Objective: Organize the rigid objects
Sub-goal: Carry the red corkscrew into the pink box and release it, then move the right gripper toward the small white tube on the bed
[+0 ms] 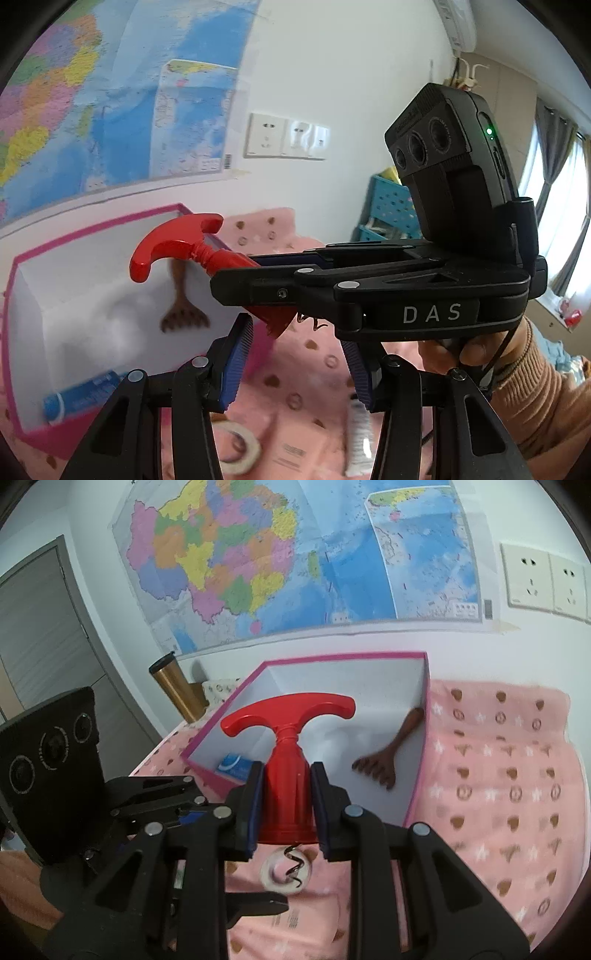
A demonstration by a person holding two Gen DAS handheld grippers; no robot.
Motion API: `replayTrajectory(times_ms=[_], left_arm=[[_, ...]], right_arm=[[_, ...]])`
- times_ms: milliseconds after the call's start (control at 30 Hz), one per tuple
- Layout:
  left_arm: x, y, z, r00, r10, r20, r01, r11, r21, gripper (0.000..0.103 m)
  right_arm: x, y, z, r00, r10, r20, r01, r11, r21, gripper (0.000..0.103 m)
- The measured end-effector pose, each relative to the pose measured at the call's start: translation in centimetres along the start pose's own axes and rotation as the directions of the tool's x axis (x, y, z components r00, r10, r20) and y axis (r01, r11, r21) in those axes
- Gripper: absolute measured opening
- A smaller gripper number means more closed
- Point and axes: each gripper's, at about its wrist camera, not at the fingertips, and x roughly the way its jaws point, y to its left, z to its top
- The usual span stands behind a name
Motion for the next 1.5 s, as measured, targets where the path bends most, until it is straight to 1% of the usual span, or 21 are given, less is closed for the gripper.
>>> replayTrajectory(times_ms=[267, 467, 567, 800, 833, 867, 900, 933, 1067, 1233, 1367, 1500], left_arm=[[2.5, 4.0, 1.5, 0.998, 0.041, -0.050, -0.043, 0.998, -0.049, 0.049], [4.6, 6.8, 1.9, 0.993, 0.057, -0.103, -0.066, 0.994, -0.090, 0.049], [5.5, 7.6, 1.9, 0.987, 0.084, -0.134, -0.098, 0.990, -0.104, 0.049], [7.1, 9.4, 1.8, 0.976, 0.121, -0.183, -0.150, 0.977, -0.152, 0.049], [7.1, 9.7, 1.7, 0.974, 0.128, -0.187, -0.159, 0.974, -0.161, 0.049], [7.0, 9.8, 1.5, 0.973, 0.131, -0.189, -0.163, 0.973, -0.166, 0.049], [6.9, 10.0, 1.2, 0.972, 0.137, -0.191, -0.170, 0.970, -0.173, 0.049], [6.8, 10.1, 1.0, 0.971, 0.142, -0.191, -0.177, 0.968, -0.177, 0.049], [5.7, 10.2, 0.4, 0.970, 0.172, -0.170, -0.201, 0.964, -0.172, 0.049], [4.1, 9.5, -0.1, 0.968, 0.209, -0.138, -0.228, 0.963, -0.142, 0.049], [2.7, 8.8, -0.2, 0.971, 0.216, -0.101, -0.228, 0.965, -0.128, 0.050], [0.3, 7.1, -0.4, 0.979, 0.201, -0.035, -0.203, 0.974, -0.098, 0.051]], right_arm=[[4.3, -1.6, 2.2, 0.999, -0.012, -0.044, 0.012, 1.000, 0.012, 0.027], [8.2, -3.1, 3.3, 0.993, -0.054, -0.102, 0.057, 0.998, 0.027, 0.027], [9.6, -4.0, 3.8, 0.991, -0.048, -0.128, 0.057, 0.996, 0.063, 0.027], [12.1, -5.7, 5.5, 0.985, -0.072, -0.159, 0.094, 0.986, 0.134, 0.027], [12.2, -6.1, 5.7, 0.983, -0.088, -0.161, 0.112, 0.982, 0.149, 0.030], [12.1, -6.4, 5.8, 0.982, -0.103, -0.158, 0.129, 0.978, 0.162, 0.033], [11.9, -6.8, 5.8, 0.983, -0.111, -0.149, 0.138, 0.974, 0.179, 0.043], [11.6, -7.2, 5.7, 0.984, -0.116, -0.136, 0.142, 0.969, 0.202, 0.048], [10.0, -7.7, 4.7, 0.989, -0.105, -0.104, 0.126, 0.965, 0.229, 0.048], [7.1, -6.7, 2.9, 0.994, -0.086, -0.064, 0.097, 0.976, 0.196, 0.048], [4.8, -5.8, 1.6, 0.997, -0.073, -0.036, 0.078, 0.981, 0.175, 0.048], [2.0, -4.6, 0.1, 0.999, -0.042, 0.005, 0.041, 0.987, 0.157, 0.048]])
